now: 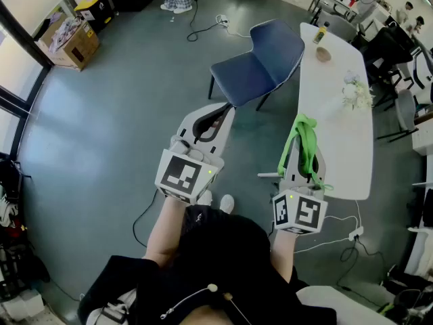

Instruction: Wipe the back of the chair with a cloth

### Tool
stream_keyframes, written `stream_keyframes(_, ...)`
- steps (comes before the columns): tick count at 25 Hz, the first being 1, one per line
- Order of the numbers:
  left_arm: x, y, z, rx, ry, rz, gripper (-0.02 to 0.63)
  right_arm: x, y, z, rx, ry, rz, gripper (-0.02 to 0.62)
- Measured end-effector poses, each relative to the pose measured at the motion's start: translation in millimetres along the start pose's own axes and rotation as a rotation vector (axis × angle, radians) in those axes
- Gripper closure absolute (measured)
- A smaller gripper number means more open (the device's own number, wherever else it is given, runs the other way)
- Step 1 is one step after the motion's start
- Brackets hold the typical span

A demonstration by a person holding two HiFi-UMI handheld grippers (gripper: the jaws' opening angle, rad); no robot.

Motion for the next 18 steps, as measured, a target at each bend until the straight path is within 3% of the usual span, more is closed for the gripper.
stream_keyframes(18, -1, 0, -12, -0.002, 0.012, 0.009, 0.604, -3, -5, -6, -0.01, 0.006, -0.025, 0.553)
Point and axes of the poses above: the fingertips, and each gripper's own axes: y backward along the fingers, z to its right, x out of its top, the point moved 2 cm from there along y, backward along the fingers, and after that the axes turned 2 degrees about -x, right-handed, at the moved point
